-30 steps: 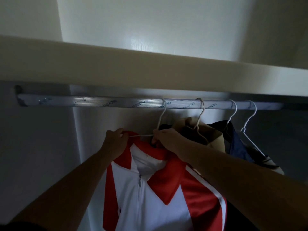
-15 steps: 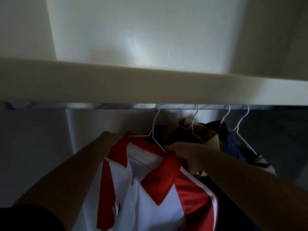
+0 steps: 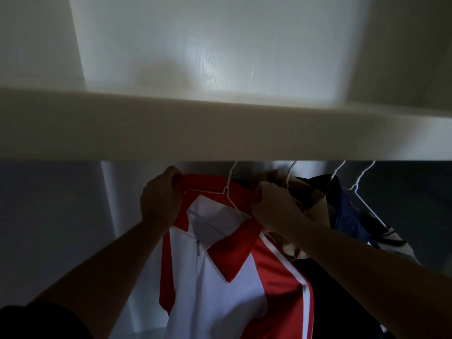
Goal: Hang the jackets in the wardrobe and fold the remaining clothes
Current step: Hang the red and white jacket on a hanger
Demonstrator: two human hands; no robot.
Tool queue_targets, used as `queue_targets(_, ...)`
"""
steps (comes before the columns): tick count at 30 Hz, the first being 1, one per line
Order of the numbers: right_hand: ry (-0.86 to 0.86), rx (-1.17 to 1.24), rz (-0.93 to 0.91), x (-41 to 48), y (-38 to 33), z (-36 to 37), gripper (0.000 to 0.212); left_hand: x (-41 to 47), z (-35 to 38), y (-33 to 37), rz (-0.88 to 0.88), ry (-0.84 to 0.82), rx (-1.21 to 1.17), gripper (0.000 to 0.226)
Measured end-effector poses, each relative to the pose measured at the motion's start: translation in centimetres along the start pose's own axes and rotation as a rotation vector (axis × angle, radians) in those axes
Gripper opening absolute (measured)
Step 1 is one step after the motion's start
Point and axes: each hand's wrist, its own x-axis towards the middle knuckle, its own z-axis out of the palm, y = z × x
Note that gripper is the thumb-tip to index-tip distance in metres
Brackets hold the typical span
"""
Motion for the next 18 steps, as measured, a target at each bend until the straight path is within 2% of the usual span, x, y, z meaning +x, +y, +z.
queue_targets(3, -0.237, 0.449, 0.329, -0.4, -0.8, -0.6, 0.021, -0.3, 0.3, -1.1, -0.041, -0.094, 0.051, 0.017)
queue_targets(6, -0.296, 0.54, 0.361, -1.0, -0.7, -0.4, 0.036, -1.5, 0.7, -2.4, -0.27, -0.435, 0.07, 0.027)
queue_targets(7, -0.271, 0.546, 0.306, -1.2, -0.5, 0.1, 0.04, -2.2, 0.9, -2.7, -0.355, -0.546, 0.083, 0.028)
queue_targets(9, -0.152, 0.545, 0.119, -1.9, -0.3, 1.0, 0.045, -3.8, 1.0, -3.4, -0.572, -0.65, -0.021, 0.026)
queue_targets(11, -0.006, 0.512, -0.103, -2.6, -0.2, 2.0, 0.048, -5.0, 0.5, -3.5, -0.79, -0.658, -0.291, 0.014)
queue_targets(12, 0.059, 0.443, -0.223, -3.0, -0.1, 2.3, 0.049, -5.4, 0.2, -3.5, -0.843, -0.639, -0.417, 0.01)
queue_targets(15, 0.213, 0.105, -0.66, -4.5, -0.1, 3.5, 0.041, -5.8, -0.9, -3.3, -0.836, -0.555, -0.605, 0.008)
queue_targets(17, 0.181, -0.131, -0.874, -5.1, 0.2, 4.5, 0.029, -5.9, -1.6, -3.2, -0.771, -0.52, -0.62, 0.008)
queue_targets(18, 0.089, -0.25, -0.903, -5.3, 0.3, 5.1, 0.025, -6.0, -1.8, -3.2, -0.747, -0.512, -0.619, 0.008)
